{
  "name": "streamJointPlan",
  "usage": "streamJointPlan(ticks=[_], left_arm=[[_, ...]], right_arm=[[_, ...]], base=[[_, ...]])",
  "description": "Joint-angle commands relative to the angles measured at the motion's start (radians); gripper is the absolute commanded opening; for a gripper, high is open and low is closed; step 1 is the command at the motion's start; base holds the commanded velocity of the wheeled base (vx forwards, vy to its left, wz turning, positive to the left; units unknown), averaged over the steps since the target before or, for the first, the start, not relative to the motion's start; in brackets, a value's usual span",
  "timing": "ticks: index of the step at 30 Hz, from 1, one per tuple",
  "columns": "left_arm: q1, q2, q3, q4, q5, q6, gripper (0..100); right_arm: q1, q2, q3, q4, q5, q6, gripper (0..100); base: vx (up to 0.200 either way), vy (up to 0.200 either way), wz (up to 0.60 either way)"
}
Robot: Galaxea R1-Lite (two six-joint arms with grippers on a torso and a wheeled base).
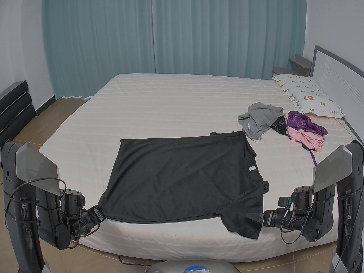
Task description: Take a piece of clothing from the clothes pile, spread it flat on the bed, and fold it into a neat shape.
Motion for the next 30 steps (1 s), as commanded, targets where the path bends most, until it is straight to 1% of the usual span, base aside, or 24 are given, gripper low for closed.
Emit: streamJointPlan(ticks=[1,13,16,17,21,26,28,30], left_arm=[[0.000,0.002,0.000,-0.001,0.000,0.000,0],[0.000,0.002,0.002,-0.001,0.000,0.000,0],[0.000,0.002,0.002,-0.001,0.000,0.000,0],[0.000,0.002,0.002,-0.001,0.000,0.000,0],[0.002,0.000,0.000,-0.001,0.000,0.000,0],[0.003,0.002,-0.002,-0.001,0.000,0.000,0],[0.003,0.002,-0.002,-0.001,0.000,0.000,0],[0.003,0.002,-0.002,-0.001,0.000,0.000,0]], right_arm=[[0.007,-0.010,-0.018,0.037,0.001,0.001,100],[0.019,-0.039,-0.073,0.137,-0.013,0.005,100],[0.027,-0.014,-0.119,0.148,-0.077,0.008,100],[0.036,-0.011,-0.122,0.148,-0.080,0.008,0],[0.058,-0.011,-0.128,0.148,-0.091,0.008,0],[0.038,-0.022,-0.113,0.151,-0.091,0.008,0],[0.010,-0.030,-0.093,0.148,-0.091,0.008,0],[0.010,-0.030,-0.093,0.148,-0.091,0.008,0]], base=[[0.000,0.000,0.00],[0.000,0.000,0.00],[0.000,0.000,0.00],[0.000,0.000,0.00],[0.000,0.000,0.00],[0.000,0.000,0.00],[0.000,0.000,0.00],[0.000,0.000,0.00]])
